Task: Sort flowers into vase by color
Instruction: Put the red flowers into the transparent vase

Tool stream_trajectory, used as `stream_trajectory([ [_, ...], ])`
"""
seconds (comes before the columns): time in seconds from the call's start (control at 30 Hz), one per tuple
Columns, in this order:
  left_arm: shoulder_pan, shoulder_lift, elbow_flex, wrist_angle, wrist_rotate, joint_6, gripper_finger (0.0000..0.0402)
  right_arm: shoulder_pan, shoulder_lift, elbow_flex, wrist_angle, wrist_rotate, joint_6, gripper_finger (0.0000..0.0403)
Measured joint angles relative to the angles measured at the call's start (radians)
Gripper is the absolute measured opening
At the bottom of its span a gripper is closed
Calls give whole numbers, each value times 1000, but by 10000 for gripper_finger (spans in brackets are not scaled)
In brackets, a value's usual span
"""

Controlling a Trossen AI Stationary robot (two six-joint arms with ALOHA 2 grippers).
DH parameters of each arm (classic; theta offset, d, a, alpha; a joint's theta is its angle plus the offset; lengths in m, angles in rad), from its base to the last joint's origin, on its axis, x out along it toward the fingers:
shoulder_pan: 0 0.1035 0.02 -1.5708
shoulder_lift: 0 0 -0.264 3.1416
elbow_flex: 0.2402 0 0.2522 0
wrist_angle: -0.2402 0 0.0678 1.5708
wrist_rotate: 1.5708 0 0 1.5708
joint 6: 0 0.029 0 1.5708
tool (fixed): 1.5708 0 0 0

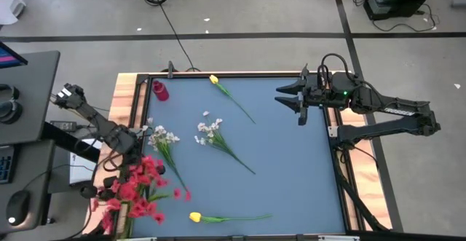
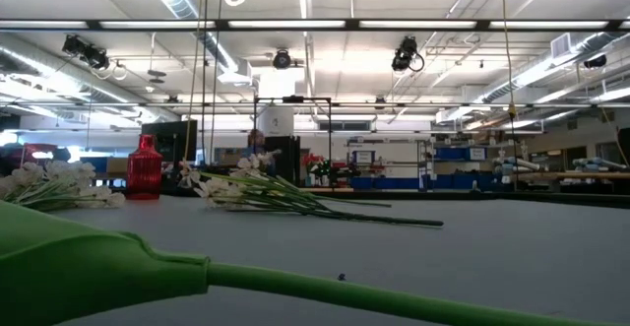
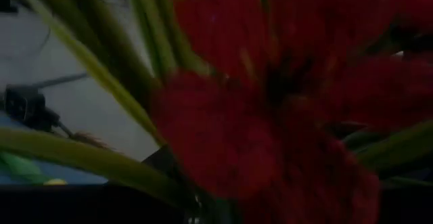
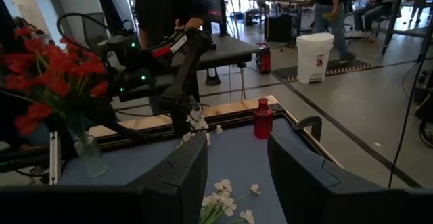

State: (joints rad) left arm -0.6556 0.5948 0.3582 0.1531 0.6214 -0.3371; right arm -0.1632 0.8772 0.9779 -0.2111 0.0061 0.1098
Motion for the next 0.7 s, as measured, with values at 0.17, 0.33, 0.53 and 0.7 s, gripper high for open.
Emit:
stream_trajectory([
  [0.17, -5, 1, 46, 5, 18, -13, 211, 0, 0, 0, 0, 0, 0, 164],
  [0.33, -5, 0, 78, -49, 27, 18, 211, 0, 0, 0, 0, 0, 0, 164],
  [0.53, -11, 1, 78, -140, 28, 56, 221, 0, 0, 0, 0, 0, 0, 164],
  [0.7, -9, 1, 78, -219, 30, 45, 235, 0, 0, 0, 0, 0, 0, 164],
])
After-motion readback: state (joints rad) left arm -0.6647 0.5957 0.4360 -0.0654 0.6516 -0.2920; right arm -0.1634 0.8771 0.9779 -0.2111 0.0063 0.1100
